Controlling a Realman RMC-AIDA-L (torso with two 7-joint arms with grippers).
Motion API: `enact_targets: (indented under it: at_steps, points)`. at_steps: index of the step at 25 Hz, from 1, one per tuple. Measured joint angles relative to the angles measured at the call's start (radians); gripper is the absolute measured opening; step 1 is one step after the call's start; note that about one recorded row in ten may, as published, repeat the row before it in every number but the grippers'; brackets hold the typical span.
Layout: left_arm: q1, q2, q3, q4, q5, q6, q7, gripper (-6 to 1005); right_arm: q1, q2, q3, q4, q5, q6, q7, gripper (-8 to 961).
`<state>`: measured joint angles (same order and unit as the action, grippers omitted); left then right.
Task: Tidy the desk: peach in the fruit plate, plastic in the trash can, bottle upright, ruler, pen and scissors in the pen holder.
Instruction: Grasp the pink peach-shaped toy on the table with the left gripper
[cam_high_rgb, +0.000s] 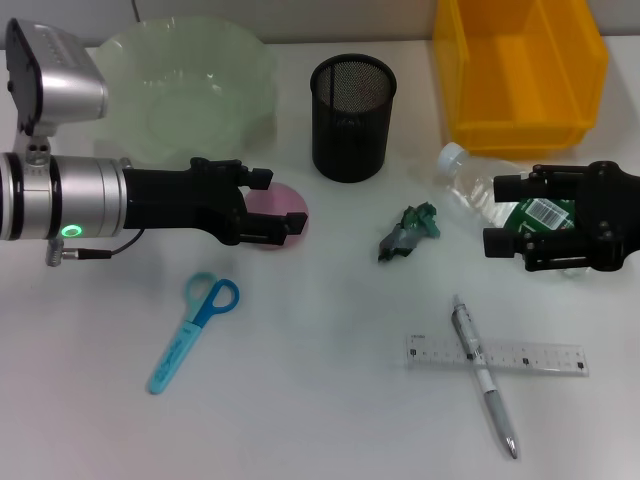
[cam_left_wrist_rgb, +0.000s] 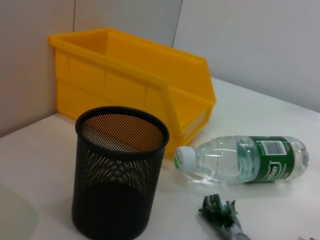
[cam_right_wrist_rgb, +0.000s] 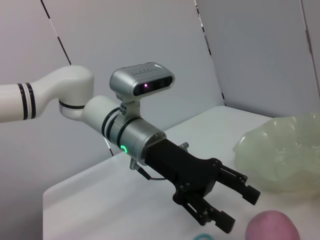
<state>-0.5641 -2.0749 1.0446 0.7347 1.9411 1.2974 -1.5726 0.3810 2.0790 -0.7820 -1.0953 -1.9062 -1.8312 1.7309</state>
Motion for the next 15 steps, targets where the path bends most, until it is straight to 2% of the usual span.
enact_targets:
  at_steps: [15]
  points:
    - [-0.021, -0.001, 0.015, -0.036, -0.019, -0.071, 0.004, 808, 0.011, 0.000, 0.004, 0.094, -0.002, 0.018, -0.049, 801]
